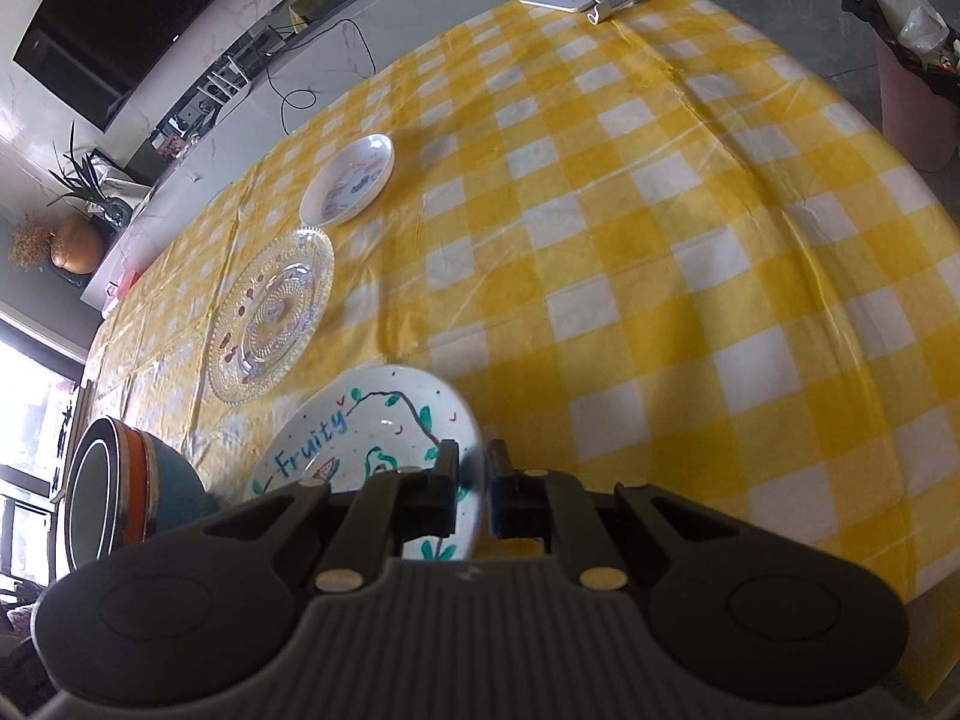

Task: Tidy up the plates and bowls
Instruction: 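Lift the Fruity plate with the left tool, set it beside the bowl stack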

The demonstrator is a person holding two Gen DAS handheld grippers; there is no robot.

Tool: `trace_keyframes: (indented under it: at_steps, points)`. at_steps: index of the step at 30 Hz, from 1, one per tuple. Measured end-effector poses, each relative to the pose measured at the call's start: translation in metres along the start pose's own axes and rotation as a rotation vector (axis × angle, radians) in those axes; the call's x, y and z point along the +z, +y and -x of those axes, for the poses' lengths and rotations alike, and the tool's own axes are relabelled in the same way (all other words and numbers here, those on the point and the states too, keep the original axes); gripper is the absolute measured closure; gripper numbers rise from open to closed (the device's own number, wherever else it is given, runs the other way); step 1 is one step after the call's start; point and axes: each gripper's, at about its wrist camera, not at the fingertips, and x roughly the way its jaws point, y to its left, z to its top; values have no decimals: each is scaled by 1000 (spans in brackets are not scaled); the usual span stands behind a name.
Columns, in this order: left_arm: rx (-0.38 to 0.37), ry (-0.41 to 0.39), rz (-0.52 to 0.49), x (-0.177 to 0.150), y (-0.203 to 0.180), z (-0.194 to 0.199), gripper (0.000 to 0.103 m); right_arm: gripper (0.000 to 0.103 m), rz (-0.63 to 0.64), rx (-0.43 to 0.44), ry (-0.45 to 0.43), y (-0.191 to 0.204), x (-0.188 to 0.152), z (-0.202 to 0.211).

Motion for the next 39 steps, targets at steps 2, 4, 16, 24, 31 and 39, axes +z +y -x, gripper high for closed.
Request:
trace_keyframes:
  at_steps: [2,4,16,24,31,39]
  points:
    - [8,-6,-8,-1,1,-1,89,95,14,-11,8,3,-2,-3]
    - [17,-12,-16,-3,4,-2,89,95,29,-23,18,6,-3,-8]
    - [41,19,-40,-6,10,-9,87,91,82,-63,52,16,-7,-17]
    - [45,26,-69,-6,8,-10,86,80,81,-42,53,18,-5,-17]
    - [66,-20,-107,-8,0,-4,74,67,82,-6,-29,20,0,-6]
    - [55,-90,-159,-10,-18,11,60,47,134,-44,-173,29,5,11]
